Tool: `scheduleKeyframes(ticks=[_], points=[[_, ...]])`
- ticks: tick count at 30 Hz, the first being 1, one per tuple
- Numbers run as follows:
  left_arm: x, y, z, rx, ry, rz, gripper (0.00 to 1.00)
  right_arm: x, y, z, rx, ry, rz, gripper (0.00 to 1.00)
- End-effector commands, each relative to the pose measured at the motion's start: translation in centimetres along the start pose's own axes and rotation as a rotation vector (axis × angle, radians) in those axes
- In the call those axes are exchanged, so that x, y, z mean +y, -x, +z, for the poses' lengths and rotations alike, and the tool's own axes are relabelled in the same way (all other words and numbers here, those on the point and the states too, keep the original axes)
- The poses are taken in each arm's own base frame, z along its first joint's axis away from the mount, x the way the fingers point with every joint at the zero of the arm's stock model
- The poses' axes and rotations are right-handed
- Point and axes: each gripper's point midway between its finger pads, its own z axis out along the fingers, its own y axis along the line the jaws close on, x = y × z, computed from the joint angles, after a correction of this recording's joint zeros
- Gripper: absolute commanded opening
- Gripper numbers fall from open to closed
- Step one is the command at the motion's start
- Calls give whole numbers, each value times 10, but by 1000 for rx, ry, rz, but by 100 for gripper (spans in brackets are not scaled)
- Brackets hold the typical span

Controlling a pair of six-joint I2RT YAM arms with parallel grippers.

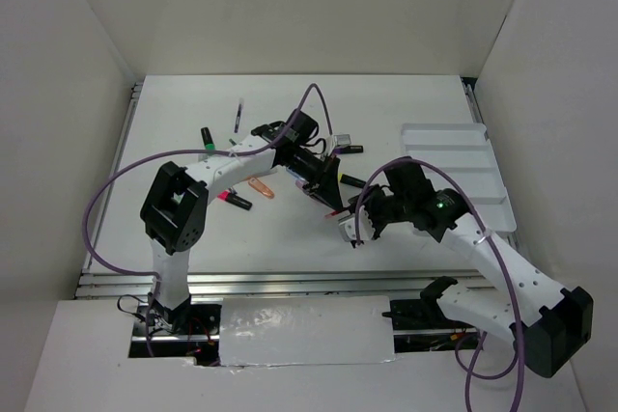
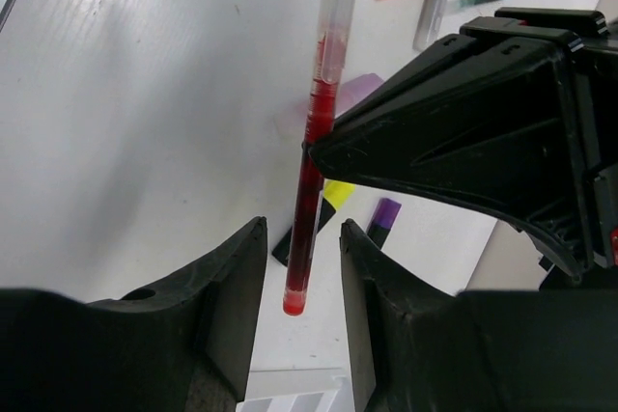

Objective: Sort the stationery into containers
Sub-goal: Pass the stationery from the left arm to the right, then place the stationery into the container

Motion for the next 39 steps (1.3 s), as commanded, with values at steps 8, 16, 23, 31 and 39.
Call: scheduleKeyframes(ticks=[8,16,23,31,39], points=[[-24,6,-4,-6,-66,48,0,3,-7,7,46,29,20,30],[-27,-1,-4,-3,-77,48,0,1,-17,12,71,26,49,21],[-16,4,-14,-74,-27,62,76,-1,-36,-8,129,-22,102,7],[27,42,-63,-285,133,54,99,61,-117,-78,407,40,181,2],[52,53,-75,-344,239,49,99,128,-205,-166,685,140,332,2]])
